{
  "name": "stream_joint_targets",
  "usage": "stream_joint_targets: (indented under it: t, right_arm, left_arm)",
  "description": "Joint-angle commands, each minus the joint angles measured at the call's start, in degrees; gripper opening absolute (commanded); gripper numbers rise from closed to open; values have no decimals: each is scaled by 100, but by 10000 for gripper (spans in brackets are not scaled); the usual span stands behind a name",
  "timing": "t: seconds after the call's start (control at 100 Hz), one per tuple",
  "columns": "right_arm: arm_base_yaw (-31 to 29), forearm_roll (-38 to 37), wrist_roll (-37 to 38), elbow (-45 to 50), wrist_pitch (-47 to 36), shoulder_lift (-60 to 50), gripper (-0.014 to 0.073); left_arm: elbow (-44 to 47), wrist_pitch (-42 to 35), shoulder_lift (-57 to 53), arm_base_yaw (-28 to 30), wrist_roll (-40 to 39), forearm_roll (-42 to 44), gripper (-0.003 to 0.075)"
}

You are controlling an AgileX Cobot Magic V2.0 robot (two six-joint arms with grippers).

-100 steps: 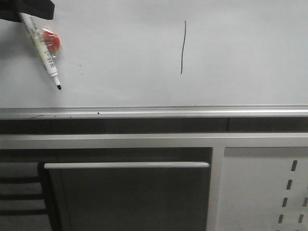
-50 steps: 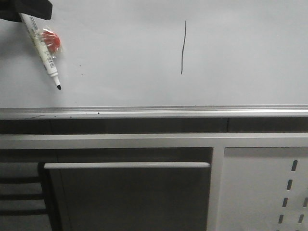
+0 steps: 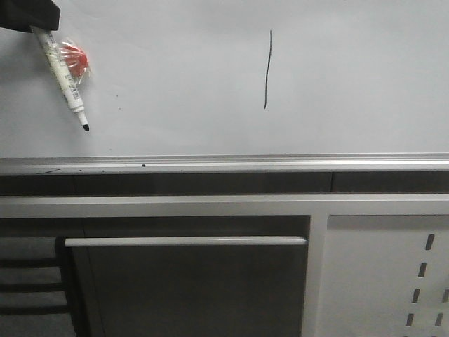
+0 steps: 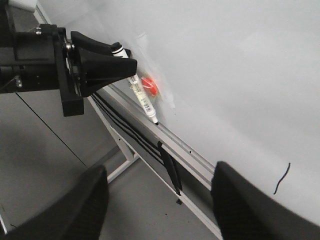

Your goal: Write number 1 on whiteboard

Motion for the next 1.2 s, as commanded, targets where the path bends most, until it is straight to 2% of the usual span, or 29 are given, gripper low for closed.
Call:
stream_joint_targets:
  t: [0.0, 0.11, 0.18, 0.43, 0.62, 0.92, 1.19]
  right_arm:
    - [-50, 153, -23, -204, -318, -155, 405]
    - [-50, 153, -23, -204, -318, -155, 405]
    - [-50, 153, -23, -204, -318, -155, 405]
    - [-50, 153, -23, -204, -318, -155, 405]
    - [-50, 153, -23, -204, -318, -155, 405]
    - [-50, 153, -23, -204, -318, -155, 405]
    - [-50, 153, -23, -204, -7, -155, 405]
  left_arm:
    - [-305, -228, -65, 81, 24, -310, 251]
    - [-305, -228, -65, 81, 24, -298, 378]
    - [-305, -238, -65, 81, 24, -298, 433]
    - [-305, -259, -65, 81, 24, -298, 450]
    - [-305, -621, -65, 81, 24, -308, 555]
    - [-11, -671, -651, 81, 24, -431, 559]
    - [594, -16, -1591, 70, -277, -431, 557]
